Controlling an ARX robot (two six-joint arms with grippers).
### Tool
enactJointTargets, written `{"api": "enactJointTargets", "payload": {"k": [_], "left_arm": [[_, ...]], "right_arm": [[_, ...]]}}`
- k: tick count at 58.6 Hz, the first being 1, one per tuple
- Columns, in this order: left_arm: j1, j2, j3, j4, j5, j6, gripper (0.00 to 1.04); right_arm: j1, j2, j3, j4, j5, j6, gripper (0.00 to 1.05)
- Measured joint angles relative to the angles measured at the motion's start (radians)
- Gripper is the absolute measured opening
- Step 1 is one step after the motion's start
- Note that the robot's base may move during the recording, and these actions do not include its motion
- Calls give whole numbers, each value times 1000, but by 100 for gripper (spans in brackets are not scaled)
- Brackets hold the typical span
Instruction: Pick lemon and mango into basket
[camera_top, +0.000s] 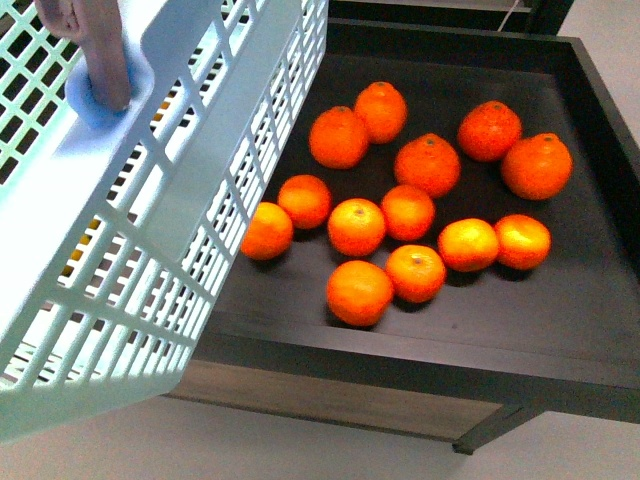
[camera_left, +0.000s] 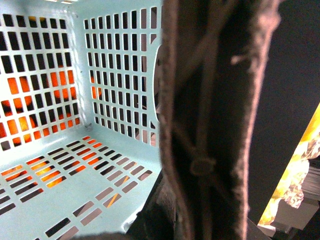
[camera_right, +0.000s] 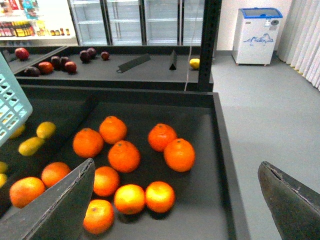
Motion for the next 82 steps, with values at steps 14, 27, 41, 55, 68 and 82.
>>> {"api": "enactJointTargets", "payload": {"k": [14,27,41,55,68,82], "left_arm": [[0,0,0,0,-1,0,5],[0,0,0,0,0,0,5],[0,0,0,0,3,0,5],[1,0,1,0,-3,3,5],[1,0,1,0,0,3,5],[1,0,1,0,-1,2,5]], "right_arm": [[0,0,0,0,-5,0,96],[0,0,0,0,-3,0,96],[0,0,0,-1,-2,1,96],[0,0,0,0,-1,0,96],[0,0,0,0,-4,0,96],[0,0,0,0,-4,1,96]]}}
